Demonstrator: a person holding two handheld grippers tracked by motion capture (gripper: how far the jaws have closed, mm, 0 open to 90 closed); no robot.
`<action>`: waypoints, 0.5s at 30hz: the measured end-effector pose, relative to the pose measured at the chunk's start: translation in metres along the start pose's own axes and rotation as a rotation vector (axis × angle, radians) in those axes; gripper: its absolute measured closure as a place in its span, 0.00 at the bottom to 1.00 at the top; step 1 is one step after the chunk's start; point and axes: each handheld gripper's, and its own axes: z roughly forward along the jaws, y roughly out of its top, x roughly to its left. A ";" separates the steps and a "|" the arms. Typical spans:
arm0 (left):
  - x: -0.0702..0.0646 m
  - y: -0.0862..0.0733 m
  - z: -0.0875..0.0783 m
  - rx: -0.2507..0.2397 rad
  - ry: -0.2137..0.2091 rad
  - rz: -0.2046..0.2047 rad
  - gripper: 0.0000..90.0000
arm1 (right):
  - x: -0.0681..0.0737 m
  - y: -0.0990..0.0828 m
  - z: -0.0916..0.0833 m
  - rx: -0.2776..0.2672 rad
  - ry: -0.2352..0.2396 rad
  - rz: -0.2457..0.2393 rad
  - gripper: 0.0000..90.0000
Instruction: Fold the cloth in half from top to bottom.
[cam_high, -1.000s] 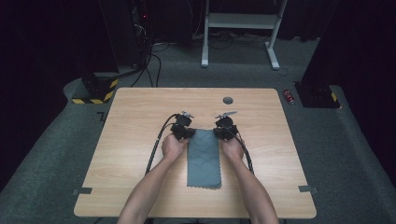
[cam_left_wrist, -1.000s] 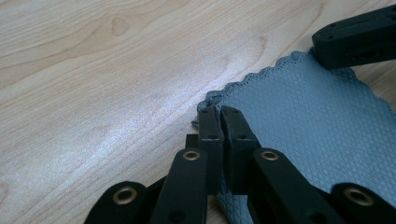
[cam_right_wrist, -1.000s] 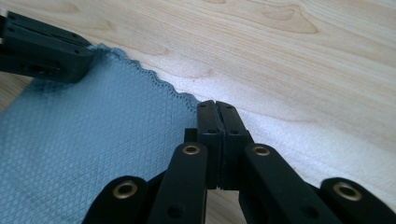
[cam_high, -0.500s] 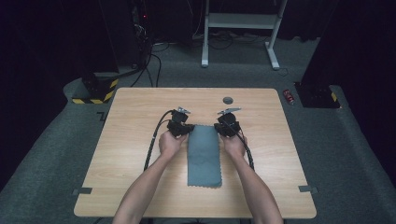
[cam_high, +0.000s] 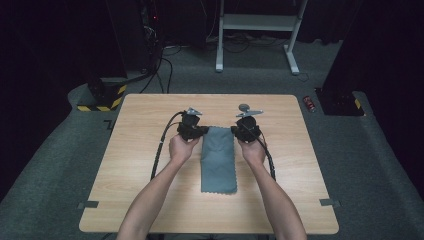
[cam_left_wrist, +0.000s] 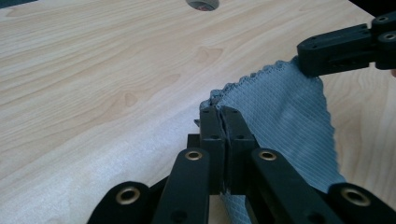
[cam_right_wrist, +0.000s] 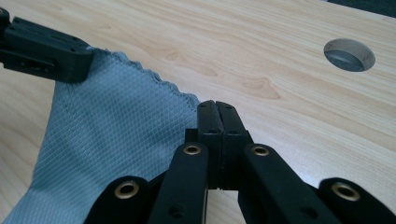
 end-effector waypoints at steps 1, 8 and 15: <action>-0.001 -0.002 -0.001 -0.004 -0.005 0.003 0.99 | 0.001 -0.002 -0.001 0.002 0.002 -0.009 1.00; -0.005 -0.014 -0.006 -0.001 -0.028 0.014 0.98 | 0.005 -0.014 -0.006 -0.013 0.027 -0.020 1.00; -0.009 -0.017 -0.008 0.004 -0.046 0.015 0.98 | 0.007 -0.020 -0.011 -0.019 0.039 -0.037 1.00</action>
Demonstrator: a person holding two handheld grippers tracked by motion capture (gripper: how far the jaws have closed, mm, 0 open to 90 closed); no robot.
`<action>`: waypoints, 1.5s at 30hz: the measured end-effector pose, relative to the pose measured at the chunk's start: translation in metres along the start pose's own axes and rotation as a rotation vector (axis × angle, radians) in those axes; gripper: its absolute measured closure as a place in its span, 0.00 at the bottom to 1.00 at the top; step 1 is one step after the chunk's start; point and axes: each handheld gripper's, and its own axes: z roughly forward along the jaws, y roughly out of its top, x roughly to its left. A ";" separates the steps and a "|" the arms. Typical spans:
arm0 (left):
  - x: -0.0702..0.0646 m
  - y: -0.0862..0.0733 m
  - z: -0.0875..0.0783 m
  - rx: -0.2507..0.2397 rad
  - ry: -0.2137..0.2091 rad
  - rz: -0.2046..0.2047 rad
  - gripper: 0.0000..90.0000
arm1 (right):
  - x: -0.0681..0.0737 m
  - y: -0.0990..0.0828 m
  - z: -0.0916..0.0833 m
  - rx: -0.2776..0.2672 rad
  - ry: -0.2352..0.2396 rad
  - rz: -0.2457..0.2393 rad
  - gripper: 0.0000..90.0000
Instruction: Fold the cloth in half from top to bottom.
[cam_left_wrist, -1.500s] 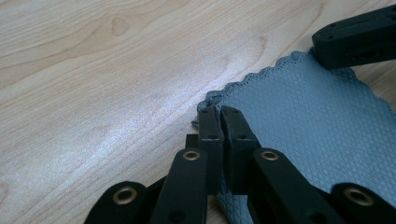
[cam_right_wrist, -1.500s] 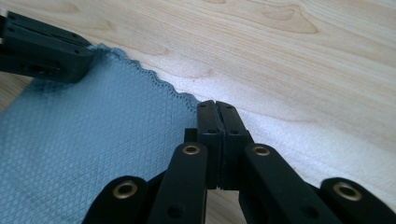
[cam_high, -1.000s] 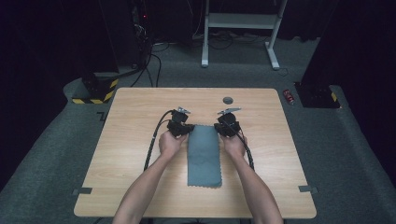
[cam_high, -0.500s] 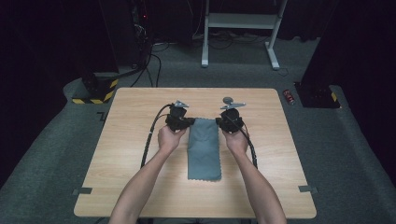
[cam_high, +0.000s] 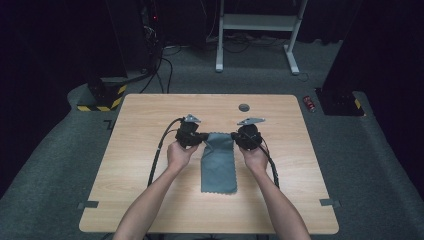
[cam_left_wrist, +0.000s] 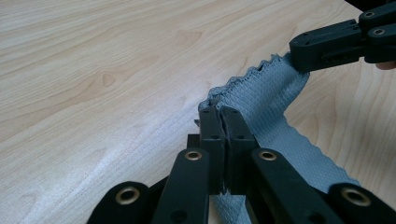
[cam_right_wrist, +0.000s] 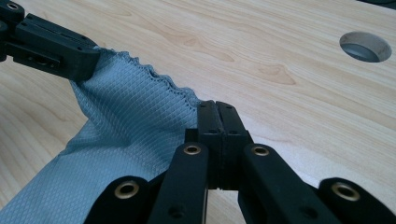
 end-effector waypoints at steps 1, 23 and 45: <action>-0.001 -0.001 -0.001 0.001 -0.002 0.007 0.98 | 0.000 -0.001 0.000 -0.003 0.003 -0.003 1.00; -0.007 -0.021 -0.005 0.009 -0.034 0.008 0.98 | 0.011 -0.013 -0.011 0.007 0.035 -0.044 1.00; -0.014 -0.038 -0.013 -0.006 -0.066 0.013 0.98 | 0.018 -0.026 -0.021 0.018 0.077 -0.054 1.00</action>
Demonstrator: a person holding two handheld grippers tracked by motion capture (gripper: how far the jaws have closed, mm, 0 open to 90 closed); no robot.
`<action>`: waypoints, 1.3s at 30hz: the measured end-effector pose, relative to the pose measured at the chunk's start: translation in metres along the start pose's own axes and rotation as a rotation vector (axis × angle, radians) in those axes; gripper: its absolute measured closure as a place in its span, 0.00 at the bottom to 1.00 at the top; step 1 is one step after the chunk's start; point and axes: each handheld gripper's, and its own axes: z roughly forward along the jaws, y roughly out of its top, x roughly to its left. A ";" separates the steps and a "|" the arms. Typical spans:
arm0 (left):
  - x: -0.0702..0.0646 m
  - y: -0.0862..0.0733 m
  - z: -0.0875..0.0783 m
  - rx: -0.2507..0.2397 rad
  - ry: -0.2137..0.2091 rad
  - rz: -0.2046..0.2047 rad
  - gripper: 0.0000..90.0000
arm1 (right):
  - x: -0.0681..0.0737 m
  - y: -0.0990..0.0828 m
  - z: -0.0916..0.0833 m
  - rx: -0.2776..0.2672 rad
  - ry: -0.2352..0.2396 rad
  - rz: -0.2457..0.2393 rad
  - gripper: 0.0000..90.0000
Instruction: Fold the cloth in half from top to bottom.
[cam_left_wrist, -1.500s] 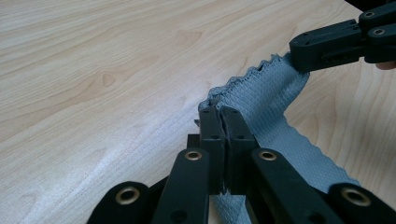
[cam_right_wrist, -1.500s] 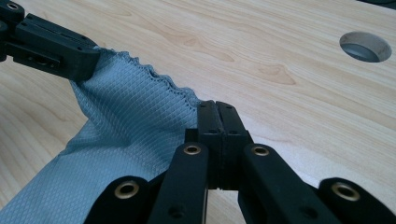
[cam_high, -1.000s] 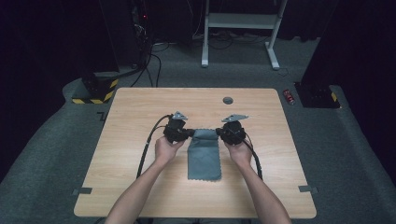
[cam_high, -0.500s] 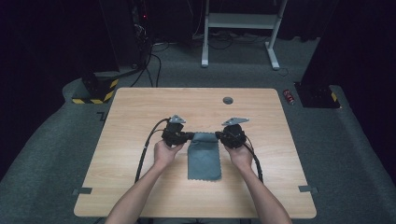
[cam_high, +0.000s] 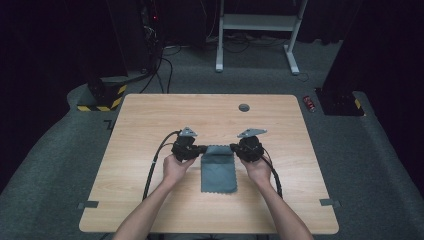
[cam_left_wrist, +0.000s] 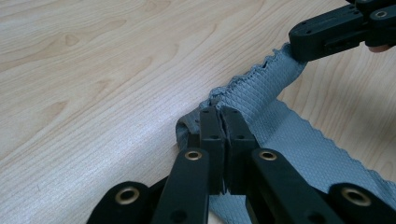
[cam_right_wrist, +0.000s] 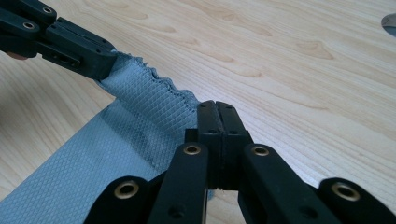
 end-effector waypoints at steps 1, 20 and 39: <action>0.000 0.000 0.000 0.000 -0.002 0.000 0.98 | 0.000 -0.001 0.000 0.001 0.003 0.002 1.00; -0.009 -0.008 -0.008 -0.004 -0.030 0.014 0.98 | 0.005 -0.009 -0.012 -0.018 0.040 -0.006 1.00; -0.015 -0.016 -0.015 -0.029 -0.058 -0.002 0.98 | 0.009 -0.018 -0.020 -0.034 0.064 -0.003 1.00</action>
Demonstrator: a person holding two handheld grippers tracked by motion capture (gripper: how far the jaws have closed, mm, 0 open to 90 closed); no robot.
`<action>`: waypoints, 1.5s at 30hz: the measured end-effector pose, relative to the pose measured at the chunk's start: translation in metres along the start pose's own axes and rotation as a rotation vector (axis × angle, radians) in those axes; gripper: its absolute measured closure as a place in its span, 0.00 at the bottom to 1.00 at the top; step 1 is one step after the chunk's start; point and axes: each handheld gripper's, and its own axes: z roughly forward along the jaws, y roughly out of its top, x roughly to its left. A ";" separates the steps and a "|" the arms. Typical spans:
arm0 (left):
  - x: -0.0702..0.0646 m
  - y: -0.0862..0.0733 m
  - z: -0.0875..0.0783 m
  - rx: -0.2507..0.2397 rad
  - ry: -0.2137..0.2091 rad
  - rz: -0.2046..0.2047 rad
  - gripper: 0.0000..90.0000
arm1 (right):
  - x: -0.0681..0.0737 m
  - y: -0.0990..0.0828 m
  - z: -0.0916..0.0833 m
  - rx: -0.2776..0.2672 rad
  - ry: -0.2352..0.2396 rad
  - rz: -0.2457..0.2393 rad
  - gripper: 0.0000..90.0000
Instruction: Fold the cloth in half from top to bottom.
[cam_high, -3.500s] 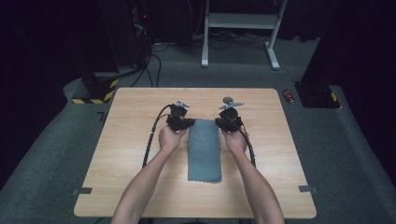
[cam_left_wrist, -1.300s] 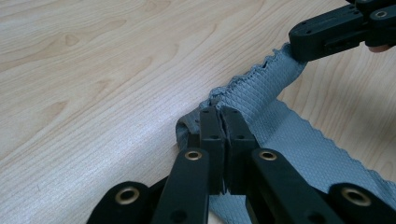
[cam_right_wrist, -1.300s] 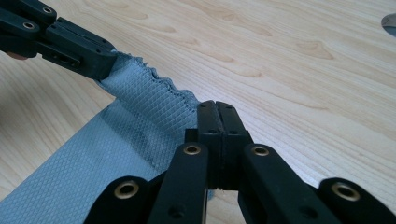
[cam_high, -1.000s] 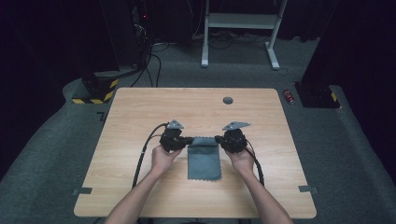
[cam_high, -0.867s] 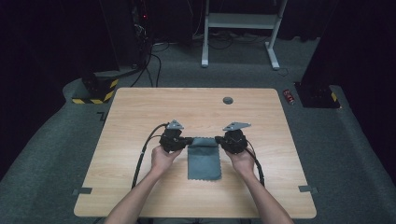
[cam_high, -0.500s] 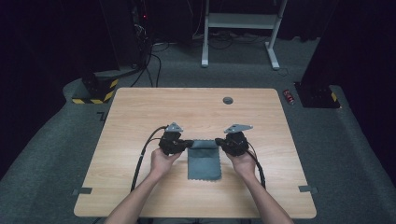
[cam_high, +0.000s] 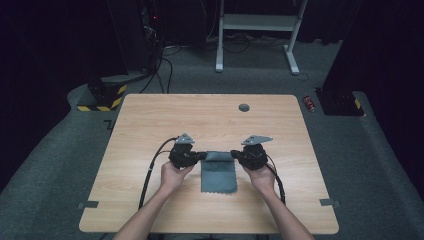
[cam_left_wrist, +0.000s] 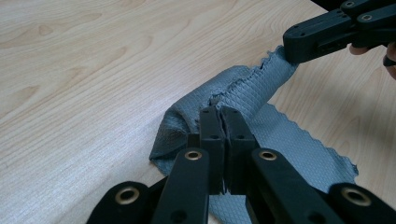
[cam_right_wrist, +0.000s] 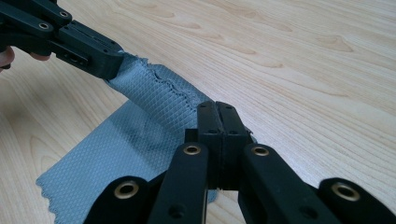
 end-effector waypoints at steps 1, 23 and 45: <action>0.000 -0.001 0.000 0.002 -0.001 0.004 0.98 | 0.000 0.000 0.000 -0.003 0.001 -0.007 1.00; -0.008 -0.010 -0.009 -0.008 -0.001 0.012 0.98 | 0.007 -0.008 -0.006 -0.026 0.039 -0.007 1.00; -0.015 -0.018 -0.016 -0.009 -0.014 0.025 0.98 | 0.013 -0.017 -0.011 -0.037 0.067 -0.003 1.00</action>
